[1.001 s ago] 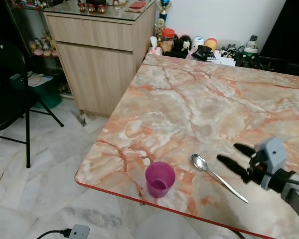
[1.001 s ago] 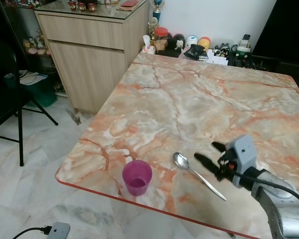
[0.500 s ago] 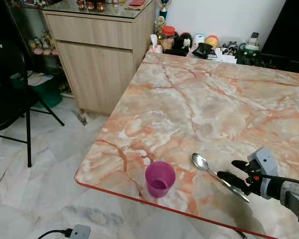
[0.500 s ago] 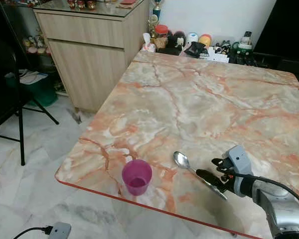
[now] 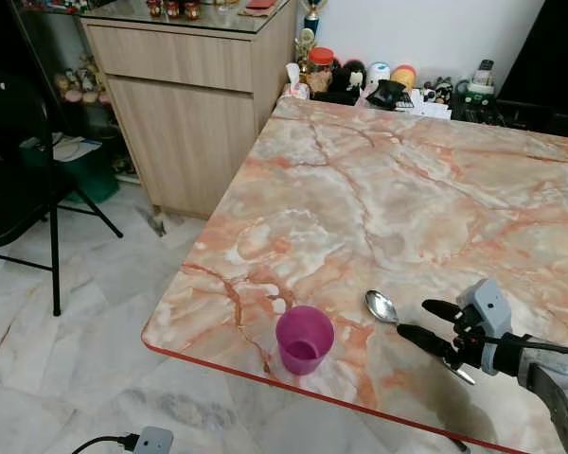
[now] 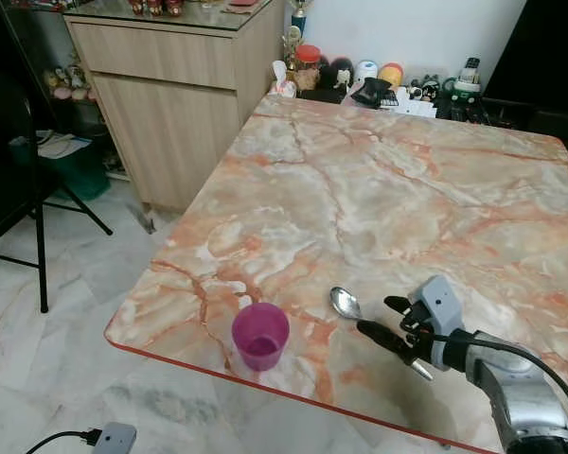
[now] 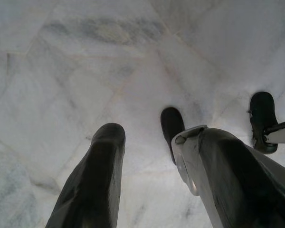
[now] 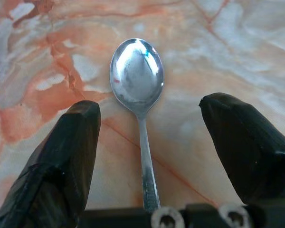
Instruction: Setting the table
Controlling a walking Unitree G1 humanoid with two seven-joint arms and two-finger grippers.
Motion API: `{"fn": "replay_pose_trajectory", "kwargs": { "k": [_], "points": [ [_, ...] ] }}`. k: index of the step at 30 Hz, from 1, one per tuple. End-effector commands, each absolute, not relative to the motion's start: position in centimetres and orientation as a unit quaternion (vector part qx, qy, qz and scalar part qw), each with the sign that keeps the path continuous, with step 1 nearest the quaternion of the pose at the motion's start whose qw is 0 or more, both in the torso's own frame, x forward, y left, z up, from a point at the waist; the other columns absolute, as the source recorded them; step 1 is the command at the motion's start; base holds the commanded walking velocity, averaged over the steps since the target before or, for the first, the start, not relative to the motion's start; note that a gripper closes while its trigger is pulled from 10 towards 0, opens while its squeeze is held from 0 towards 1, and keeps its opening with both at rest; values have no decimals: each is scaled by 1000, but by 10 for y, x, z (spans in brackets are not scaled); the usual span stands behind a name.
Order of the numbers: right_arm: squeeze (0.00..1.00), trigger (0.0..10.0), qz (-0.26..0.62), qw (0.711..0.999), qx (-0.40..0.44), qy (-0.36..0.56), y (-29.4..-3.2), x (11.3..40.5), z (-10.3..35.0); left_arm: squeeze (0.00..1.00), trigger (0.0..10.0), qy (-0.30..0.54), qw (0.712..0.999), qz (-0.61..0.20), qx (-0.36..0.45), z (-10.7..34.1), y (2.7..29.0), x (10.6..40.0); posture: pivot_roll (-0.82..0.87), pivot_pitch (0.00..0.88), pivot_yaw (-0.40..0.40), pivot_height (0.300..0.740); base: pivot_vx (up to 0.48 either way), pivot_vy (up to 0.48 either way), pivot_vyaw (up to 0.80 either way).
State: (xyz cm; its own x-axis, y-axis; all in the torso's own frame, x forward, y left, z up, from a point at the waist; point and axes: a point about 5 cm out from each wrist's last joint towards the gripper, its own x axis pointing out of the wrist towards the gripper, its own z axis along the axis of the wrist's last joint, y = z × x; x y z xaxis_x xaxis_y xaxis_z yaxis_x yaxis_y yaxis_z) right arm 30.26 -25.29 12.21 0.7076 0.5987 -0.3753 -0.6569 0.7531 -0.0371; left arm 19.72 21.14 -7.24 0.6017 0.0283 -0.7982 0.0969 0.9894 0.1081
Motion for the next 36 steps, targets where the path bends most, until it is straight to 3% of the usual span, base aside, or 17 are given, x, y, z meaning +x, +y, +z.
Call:
{"fn": "replay_pose_trajectory", "kwargs": {
  "k": [1,20,36],
  "points": [
    [0,10000,346,916,-87,185,-252,301,115,0,10000,462,883,-24,80,-77,213,188,-25,142,-7,740,0,0,0],
    [0,10000,362,904,-101,205,-244,297,99,0,10000,461,883,-25,81,-77,213,189,-24,148,-10,740,0,0,0],
    [0,10000,337,916,-105,190,-247,306,103,0,10000,462,883,-19,77,-78,213,187,-18,159,-16,740,0,0,0]
  ]
}}
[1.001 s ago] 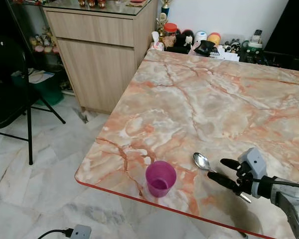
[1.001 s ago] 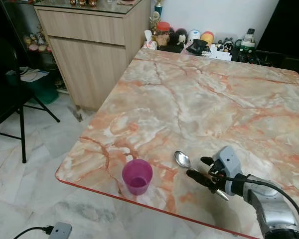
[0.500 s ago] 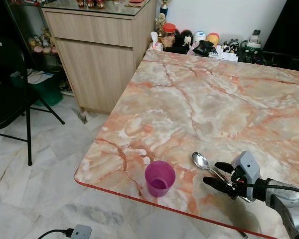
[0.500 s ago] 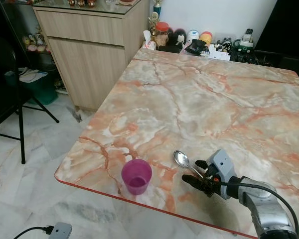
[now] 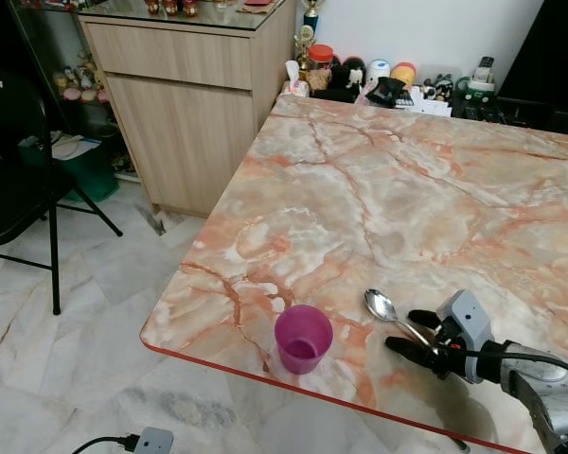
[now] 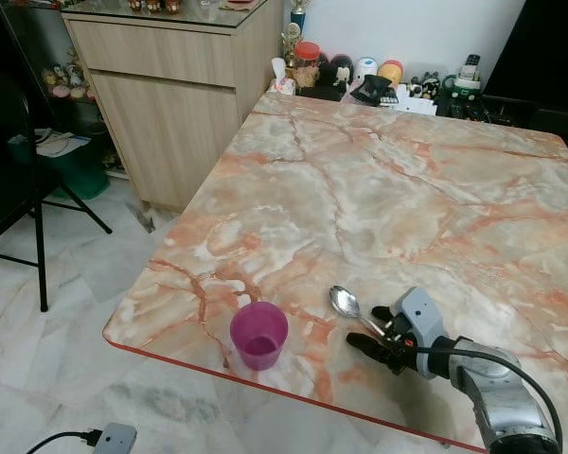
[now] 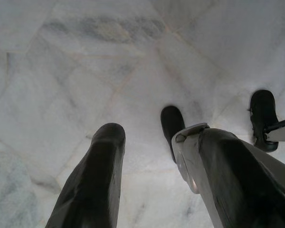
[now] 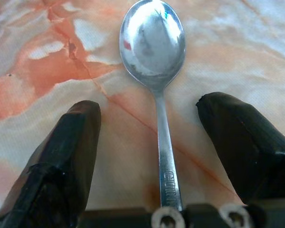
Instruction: Setting the table
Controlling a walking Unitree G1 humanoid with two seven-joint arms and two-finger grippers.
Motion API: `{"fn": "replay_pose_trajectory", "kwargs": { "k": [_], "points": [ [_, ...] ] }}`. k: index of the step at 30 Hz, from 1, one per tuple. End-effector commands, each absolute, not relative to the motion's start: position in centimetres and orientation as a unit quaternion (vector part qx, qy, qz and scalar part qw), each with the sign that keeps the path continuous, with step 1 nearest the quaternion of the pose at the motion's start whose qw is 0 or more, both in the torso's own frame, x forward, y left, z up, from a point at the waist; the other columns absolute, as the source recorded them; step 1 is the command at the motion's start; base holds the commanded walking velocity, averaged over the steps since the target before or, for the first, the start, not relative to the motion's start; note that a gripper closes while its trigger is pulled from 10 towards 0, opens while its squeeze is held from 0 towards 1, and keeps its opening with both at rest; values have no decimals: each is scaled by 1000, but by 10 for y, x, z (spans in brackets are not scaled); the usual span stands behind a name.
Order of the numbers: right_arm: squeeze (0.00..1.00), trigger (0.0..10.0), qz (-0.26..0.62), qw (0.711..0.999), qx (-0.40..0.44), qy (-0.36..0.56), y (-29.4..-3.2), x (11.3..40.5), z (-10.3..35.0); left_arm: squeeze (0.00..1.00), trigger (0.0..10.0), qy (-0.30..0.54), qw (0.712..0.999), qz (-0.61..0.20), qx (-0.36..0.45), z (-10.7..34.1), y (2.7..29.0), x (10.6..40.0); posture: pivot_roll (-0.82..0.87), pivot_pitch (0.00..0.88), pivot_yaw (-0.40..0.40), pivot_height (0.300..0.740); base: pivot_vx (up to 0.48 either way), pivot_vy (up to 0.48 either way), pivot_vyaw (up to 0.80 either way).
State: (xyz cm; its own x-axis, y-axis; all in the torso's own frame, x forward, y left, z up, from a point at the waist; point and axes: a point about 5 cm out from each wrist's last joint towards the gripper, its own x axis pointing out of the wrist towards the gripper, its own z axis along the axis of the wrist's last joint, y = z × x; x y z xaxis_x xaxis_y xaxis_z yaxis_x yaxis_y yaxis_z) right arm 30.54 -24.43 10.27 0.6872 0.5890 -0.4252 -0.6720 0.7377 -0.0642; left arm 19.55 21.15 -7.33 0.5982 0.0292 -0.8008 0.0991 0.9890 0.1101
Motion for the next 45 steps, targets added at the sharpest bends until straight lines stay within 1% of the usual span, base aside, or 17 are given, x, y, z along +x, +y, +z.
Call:
{"fn": "replay_pose_trajectory", "kwargs": {
  "k": [1,10,20,21,22,23,33,45],
  "points": [
    [0,10000,337,916,-105,188,-247,307,104,0,10000,462,883,-19,77,-78,213,187,-18,159,-16,740,0,0,0],
    [0,10000,340,916,-104,188,-245,307,101,0,10000,462,883,-19,75,-78,213,187,-15,165,-18,740,0,0,0],
    [0,10000,337,909,-102,221,-243,302,85,0,10000,463,883,-18,74,-78,213,186,-12,169,-18,740,0,0,0],
    [0,6784,337,909,-102,221,-243,302,85,0,10000,463,883,-18,74,-78,213,186,-12,169,-18,740,0,0,0],
    [0,588,337,908,-105,225,-244,301,84,0,10000,463,883,-18,74,-78,214,186,-12,169,-18,740,0,0,0],
    [0,0,337,908,-104,225,-244,301,84,0,10000,463,883,-17,74,-78,214,186,-12,169,-18,740,0,0,0],
    [0,0,335,907,-109,230,-243,301,80,0,10000,463,883,-19,75,-78,212,186,-13,171,-19,740,0,0,0],
    [0,0,344,897,-122,250,-239,297,70,0,10000,464,882,-22,78,-79,212,185,-11,172,-18,740,0,0,0]
  ]
}}
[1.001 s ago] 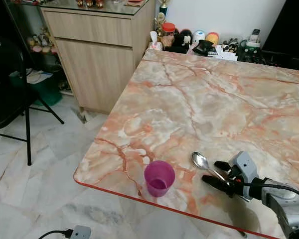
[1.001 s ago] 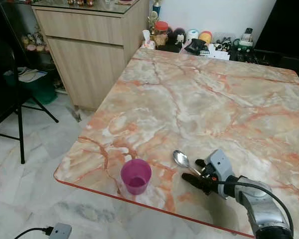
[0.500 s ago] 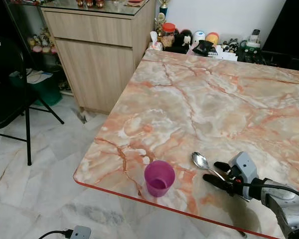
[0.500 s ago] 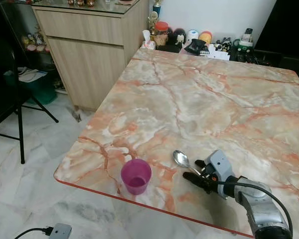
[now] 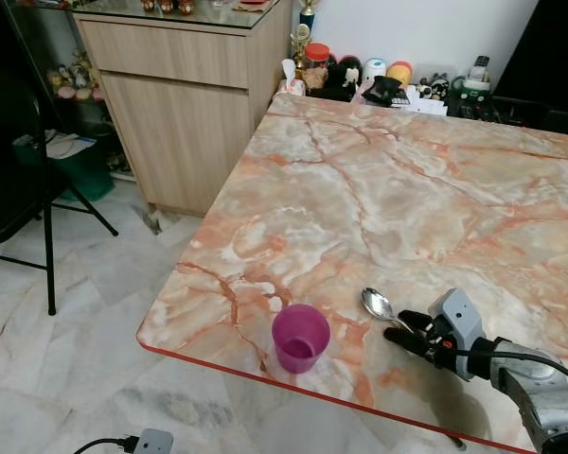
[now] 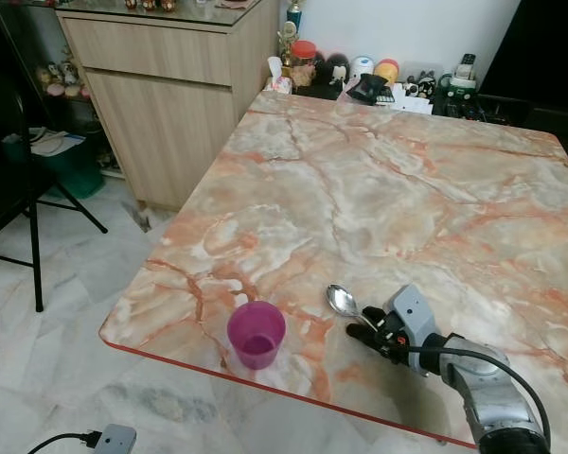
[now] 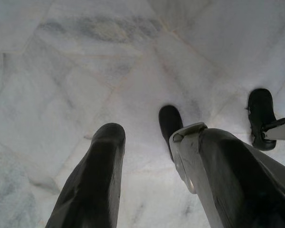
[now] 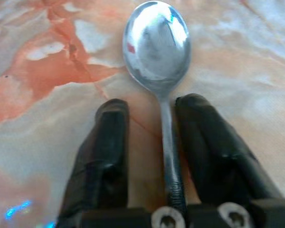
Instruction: Setting the table
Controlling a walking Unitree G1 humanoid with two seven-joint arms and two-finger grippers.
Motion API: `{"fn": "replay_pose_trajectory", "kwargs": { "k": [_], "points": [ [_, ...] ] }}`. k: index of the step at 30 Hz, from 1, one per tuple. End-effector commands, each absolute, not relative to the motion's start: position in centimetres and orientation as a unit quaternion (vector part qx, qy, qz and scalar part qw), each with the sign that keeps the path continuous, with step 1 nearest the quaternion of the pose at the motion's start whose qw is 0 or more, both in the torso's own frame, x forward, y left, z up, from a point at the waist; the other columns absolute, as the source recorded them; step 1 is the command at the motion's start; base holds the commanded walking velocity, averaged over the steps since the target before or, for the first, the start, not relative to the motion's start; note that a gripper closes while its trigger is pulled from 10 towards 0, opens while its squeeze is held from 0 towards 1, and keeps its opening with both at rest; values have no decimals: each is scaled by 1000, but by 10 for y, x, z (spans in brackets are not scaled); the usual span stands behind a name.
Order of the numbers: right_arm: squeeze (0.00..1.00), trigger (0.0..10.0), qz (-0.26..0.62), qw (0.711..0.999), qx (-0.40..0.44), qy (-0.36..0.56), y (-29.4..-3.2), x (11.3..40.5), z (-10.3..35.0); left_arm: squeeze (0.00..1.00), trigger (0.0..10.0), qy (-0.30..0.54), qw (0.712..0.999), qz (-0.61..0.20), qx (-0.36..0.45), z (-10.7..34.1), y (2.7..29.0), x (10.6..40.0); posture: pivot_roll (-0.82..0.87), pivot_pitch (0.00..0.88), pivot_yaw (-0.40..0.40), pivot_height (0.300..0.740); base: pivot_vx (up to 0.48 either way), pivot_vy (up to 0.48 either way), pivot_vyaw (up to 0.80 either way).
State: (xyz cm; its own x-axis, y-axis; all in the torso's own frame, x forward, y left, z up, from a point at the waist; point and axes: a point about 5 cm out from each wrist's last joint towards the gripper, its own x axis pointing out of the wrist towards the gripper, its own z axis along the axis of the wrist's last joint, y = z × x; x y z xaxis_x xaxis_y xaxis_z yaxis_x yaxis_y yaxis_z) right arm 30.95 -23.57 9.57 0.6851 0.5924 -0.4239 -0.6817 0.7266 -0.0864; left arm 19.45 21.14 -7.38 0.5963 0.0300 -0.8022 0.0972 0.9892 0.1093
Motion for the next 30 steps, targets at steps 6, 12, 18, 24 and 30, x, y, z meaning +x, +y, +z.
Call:
{"fn": "replay_pose_trajectory", "kwargs": {
  "k": [6,12,18,24,30],
  "points": [
    [0,0,345,895,-126,254,-238,296,68,0,10000,465,882,-25,78,-79,211,185,-11,170,-20,740,0,0,0],
    [0,0,350,890,-131,261,-236,294,64,0,10000,466,881,-28,82,-79,211,185,-11,173,-20,740,0,0,0],
    [0,0,343,890,-137,267,-237,294,61,0,10000,467,880,-30,83,-79,211,184,-9,173,-19,740,0,0,0],
    [0,0,342,890,-138,267,-237,293,61,0,10000,467,880,-33,84,-79,209,185,-13,177,-18,740,0,0,0],
    [0,0,331,904,-109,249,-232,295,62,0,10000,468,879,-34,85,-80,209,183,-10,178,-20,740,0,0,0]
  ]
}}
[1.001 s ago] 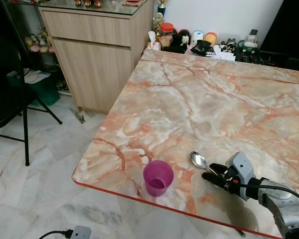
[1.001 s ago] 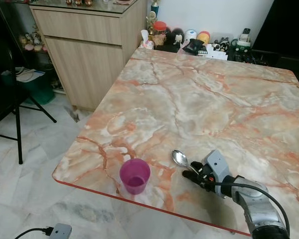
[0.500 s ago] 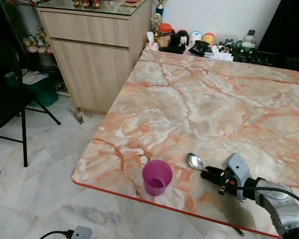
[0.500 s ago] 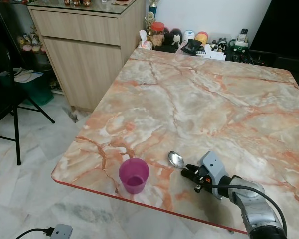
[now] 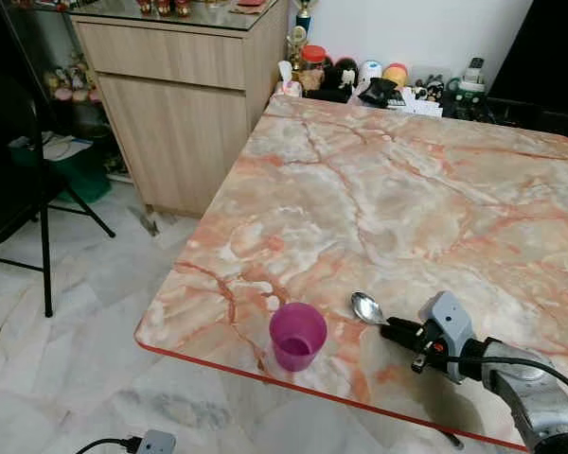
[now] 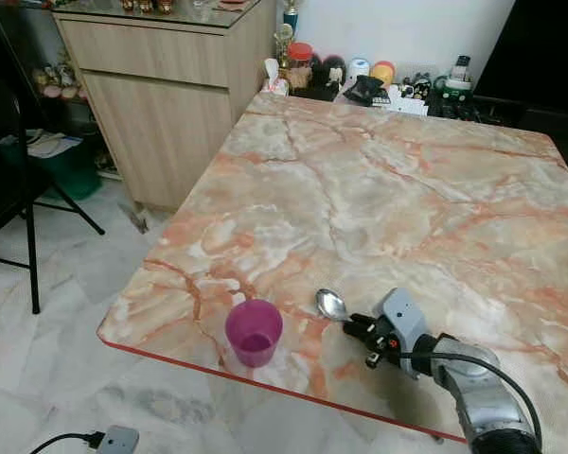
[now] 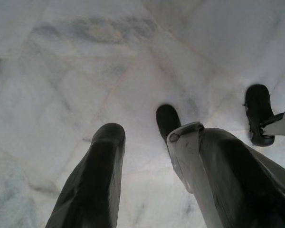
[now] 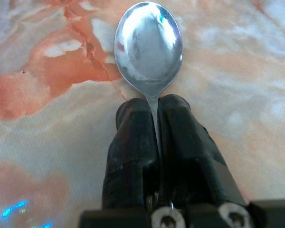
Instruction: Setting the table
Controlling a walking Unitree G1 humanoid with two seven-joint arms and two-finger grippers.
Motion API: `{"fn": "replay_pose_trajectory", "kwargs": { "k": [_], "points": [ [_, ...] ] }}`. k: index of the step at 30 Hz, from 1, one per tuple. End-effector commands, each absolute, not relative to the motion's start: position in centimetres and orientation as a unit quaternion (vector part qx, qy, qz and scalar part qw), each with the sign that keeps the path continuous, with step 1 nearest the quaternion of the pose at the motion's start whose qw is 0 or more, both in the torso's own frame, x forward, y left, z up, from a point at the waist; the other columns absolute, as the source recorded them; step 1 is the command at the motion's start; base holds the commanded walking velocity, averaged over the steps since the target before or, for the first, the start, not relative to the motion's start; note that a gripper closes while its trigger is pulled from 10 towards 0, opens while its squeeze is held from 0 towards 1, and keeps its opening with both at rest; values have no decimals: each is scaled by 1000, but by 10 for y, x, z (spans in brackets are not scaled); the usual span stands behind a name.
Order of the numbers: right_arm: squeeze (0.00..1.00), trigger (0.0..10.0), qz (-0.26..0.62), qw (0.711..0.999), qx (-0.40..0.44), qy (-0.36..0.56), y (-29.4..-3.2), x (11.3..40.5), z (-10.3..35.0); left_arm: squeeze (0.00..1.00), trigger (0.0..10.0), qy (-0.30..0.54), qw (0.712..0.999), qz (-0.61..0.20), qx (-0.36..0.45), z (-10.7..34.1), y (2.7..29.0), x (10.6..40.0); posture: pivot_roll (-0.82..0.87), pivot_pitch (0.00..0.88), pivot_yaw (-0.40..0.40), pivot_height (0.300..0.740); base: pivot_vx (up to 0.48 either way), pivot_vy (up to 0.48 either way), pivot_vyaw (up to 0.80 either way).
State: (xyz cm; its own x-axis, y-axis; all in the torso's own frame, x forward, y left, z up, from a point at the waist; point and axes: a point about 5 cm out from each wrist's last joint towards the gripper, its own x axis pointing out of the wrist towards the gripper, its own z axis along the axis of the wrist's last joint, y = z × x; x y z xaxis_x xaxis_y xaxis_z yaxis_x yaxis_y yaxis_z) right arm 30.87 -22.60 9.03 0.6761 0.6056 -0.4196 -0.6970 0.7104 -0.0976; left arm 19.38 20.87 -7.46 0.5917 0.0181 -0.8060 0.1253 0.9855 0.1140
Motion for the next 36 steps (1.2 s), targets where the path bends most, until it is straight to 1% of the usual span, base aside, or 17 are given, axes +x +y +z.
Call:
{"fn": "replay_pose_trajectory", "kwargs": {
  "k": [1,3,5,6,7,11,13,15,18,22,23,25,28,30,32,36],
  "points": [
    [0,0,326,908,-101,242,-231,296,62,0,10000,469,879,-34,84,-80,209,183,-9,177,-20,740,0,0,0],
    [0,0,306,926,-74,209,-225,297,65,0,10000,469,879,-32,85,-80,210,182,-9,178,-19,740,0,0,0],
    [0,0,296,934,-66,189,-222,299,68,0,10000,469,878,-32,85,-80,211,183,-9,178,-19,740,0,0,0],
    [0,3490,288,939,-57,179,-221,300,70,0,10000,469,878,-32,86,-80,211,182,-11,178,-17,740,0,0,0],
    [0,10000,274,948,-38,155,-218,302,78,0,10000,470,878,-32,88,-80,212,182,-13,178,-16,740,0,0,0],
    [0,10000,256,960,-39,104,-212,306,93,0,10000,470,878,-33,89,-80,212,182,-16,177,-12,740,0,0,0],
    [0,10000,207,978,-26,14,-205,312,124,0,10000,467,879,-32,88,-80,212,182,-16,173,-15,740,0,0,0],
    [0,10000,198,980,-10,-2,-203,312,132,0,10000,465,880,-31,88,-80,212,183,-16,173,-15,740,0,0,0],
    [0,10000,205,978,13,-46,-191,305,149,0,10000,462,881,-35,99,-79,215,183,-24,147,-12,740,0,0,0],
    [0,10000,221,973,-5,-63,-179,294,154,0,10000,463,880,-23,107,-76,226,183,-16,112,-17,740,0,0,0],
    [0,10000,212,974,8,-76,-177,293,160,0,10000,460,881,-12,111,-74,233,184,-13,104,-18,740,0,0,0],
    [0,10000,197,976,6,-89,-176,294,166,0,10000,455,884,-2,111,-72,238,186,-7,92,-19,740,0,0,0],
    [0,10000,165,980,8,-110,-180,297,175,0,10000,445,888,11,112,-68,243,191,-4,56,-14,740,0,0,0],
    [0,10000,159,981,7,-115,-181,298,177,0,10000,444,889,12,112,-68,243,191,-5,51,-13,740,0,0,0],
    [0,10000,133,983,8,-123,-187,300,182,0,10000,445,888,19,113,-67,246,191,-8,12,-7,740,0,0,0],
    [0,10000,117,985,17,-123,-190,301,183,0,10000,444,889,21,110,-66,247,192,-17,0,-2,740,0,0,0]
  ]
}}
